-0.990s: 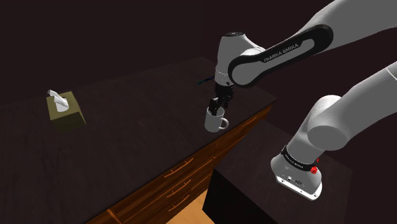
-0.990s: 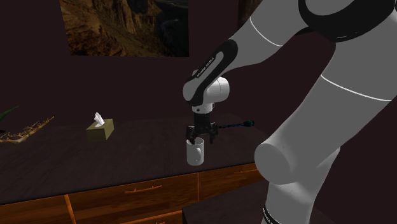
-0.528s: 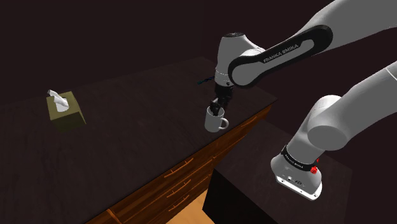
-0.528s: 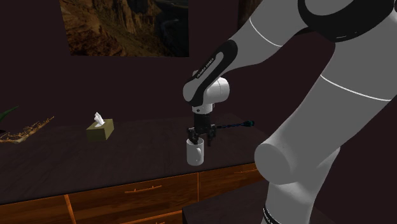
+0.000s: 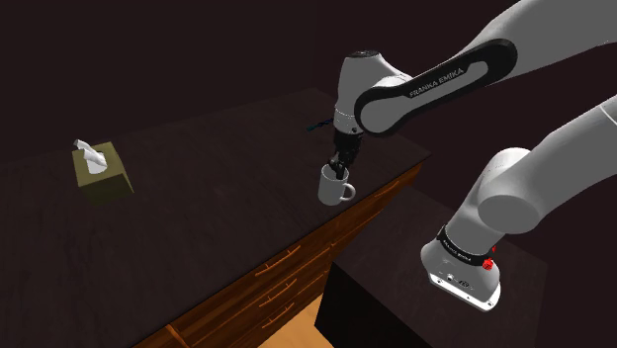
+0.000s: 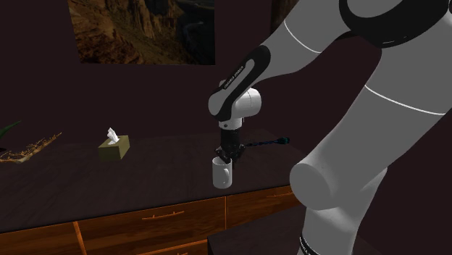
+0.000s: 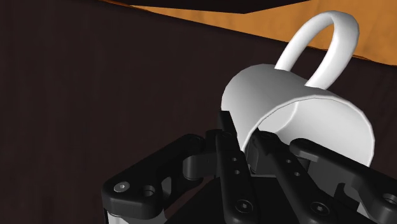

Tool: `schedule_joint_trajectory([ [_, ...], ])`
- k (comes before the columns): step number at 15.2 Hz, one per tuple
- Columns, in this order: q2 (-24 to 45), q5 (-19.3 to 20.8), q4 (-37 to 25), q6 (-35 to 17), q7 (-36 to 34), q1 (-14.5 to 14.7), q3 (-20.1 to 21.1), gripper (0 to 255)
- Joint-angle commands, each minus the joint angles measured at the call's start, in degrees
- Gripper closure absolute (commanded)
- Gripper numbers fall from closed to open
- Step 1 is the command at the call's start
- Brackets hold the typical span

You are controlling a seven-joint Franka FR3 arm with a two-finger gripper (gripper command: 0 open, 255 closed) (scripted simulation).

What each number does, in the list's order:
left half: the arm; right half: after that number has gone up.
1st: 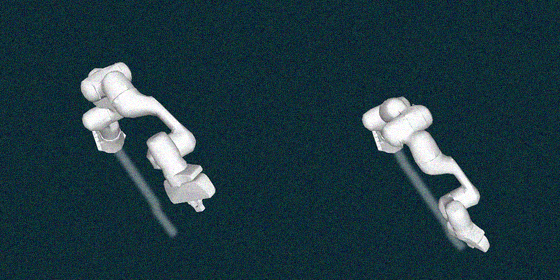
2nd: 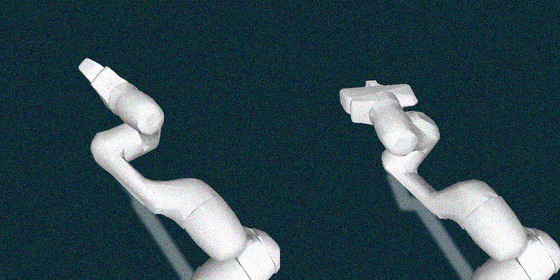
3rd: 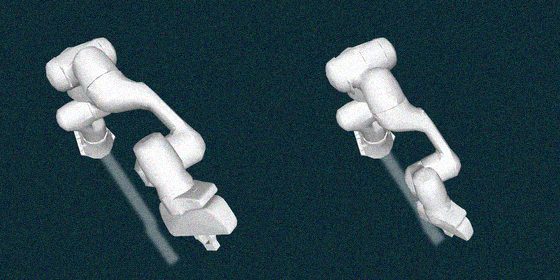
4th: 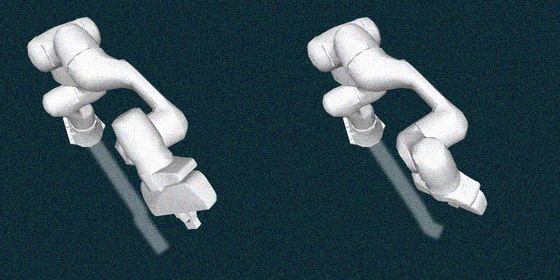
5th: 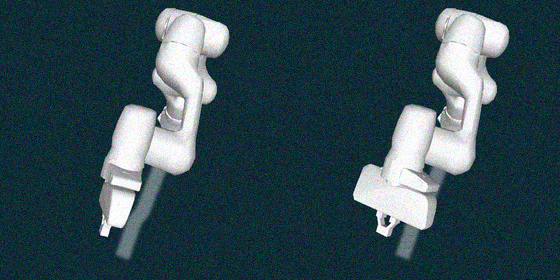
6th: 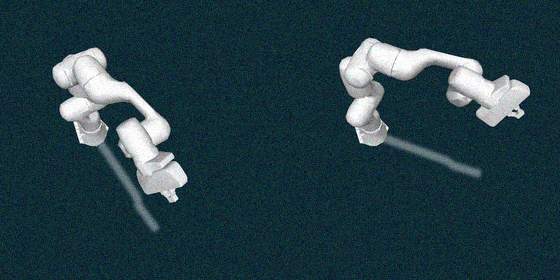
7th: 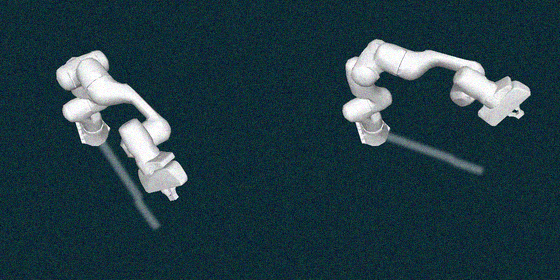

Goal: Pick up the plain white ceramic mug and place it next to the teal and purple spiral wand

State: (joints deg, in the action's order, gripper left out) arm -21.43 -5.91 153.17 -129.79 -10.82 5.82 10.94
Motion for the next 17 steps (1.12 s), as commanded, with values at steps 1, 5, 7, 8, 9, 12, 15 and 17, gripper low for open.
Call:
schedule_joint_trajectory([
  [1,0.02,-0.01,0.03,0.00,0.01,0.02,0.01,255],
  [5,-2.16,-0.02,-1.58,3.78,0.10,0.07,-0.29,255],
  [7,-3.13,0.00,-2.46,5.63,0.13,0.08,-0.44,255],
  [8,-3.59,0.01,-2.92,6.55,0.14,0.09,-0.51,255],
  [9,-4.03,0.02,-3.39,7.46,0.15,0.09,-0.58,255],
  [12,-5.23,0.09,-4.88,10.15,0.18,0.09,-0.80,255],
  [15,-6.27,0.16,-6.48,12.78,0.19,0.07,-1.00,255],
  [17,-6.88,0.22,-7.60,14.50,0.19,0.06,-1.14,255],
])
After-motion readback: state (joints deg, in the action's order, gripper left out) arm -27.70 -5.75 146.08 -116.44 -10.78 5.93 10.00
